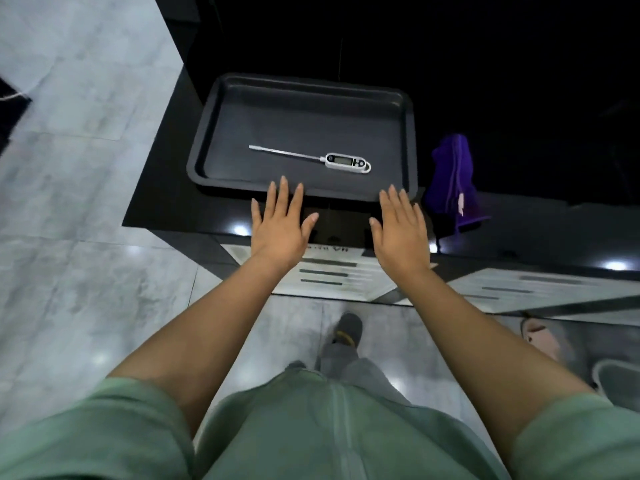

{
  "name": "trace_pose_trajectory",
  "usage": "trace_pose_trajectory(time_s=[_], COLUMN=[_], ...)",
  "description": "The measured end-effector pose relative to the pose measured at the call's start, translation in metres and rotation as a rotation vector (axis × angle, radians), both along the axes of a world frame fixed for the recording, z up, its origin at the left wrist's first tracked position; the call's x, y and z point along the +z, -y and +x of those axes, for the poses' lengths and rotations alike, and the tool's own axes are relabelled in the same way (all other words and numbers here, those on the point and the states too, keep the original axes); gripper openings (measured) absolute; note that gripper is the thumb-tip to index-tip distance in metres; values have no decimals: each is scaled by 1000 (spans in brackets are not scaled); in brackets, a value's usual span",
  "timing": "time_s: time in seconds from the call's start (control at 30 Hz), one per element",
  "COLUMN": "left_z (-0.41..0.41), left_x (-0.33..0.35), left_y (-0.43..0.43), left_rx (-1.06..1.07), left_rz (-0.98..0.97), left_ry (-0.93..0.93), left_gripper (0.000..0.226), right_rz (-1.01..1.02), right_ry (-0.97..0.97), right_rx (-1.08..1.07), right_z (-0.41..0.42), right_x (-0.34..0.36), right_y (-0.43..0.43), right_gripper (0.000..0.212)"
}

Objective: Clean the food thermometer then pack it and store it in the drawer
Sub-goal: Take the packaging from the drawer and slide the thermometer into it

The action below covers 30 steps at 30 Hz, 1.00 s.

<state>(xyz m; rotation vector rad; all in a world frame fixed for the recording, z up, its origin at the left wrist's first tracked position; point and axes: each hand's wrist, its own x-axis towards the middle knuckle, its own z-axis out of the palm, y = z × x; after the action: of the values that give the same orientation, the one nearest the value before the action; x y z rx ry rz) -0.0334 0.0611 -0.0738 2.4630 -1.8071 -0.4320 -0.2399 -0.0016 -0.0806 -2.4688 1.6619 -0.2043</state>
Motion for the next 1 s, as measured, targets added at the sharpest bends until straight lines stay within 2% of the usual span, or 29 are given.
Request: trace_pose_trajectory(time_s=[0.17, 0.33, 0.43, 0.63, 0.83, 1.0], left_z=[0, -8, -19, -53, -72, -74], left_x=[-14, -24, -31, -56, -91, -112], left_y=[-45, -80, -100, -118, -91, -48], left_rx=[0, 13, 36, 103, 338, 779], left_rz=[25, 34, 26, 157, 195, 156], left_ry=[-27, -17, -51, -187, -528, -1005], left_gripper=[66, 67, 66, 65, 63, 60], right_rz=[62, 72, 80, 64, -91, -240], right_ry=[17, -23, -72, -81, 30, 137], right_rx=[-62, -95, -97, -60, -119, -234], right_z=[-10, -30, -36, -46, -41, -28], right_x=[-8, -12, -15, -30, -50, -66], right_y=[-44, -54, -48, -40, -46, -44], right_gripper=[56, 57, 58, 59, 57, 55])
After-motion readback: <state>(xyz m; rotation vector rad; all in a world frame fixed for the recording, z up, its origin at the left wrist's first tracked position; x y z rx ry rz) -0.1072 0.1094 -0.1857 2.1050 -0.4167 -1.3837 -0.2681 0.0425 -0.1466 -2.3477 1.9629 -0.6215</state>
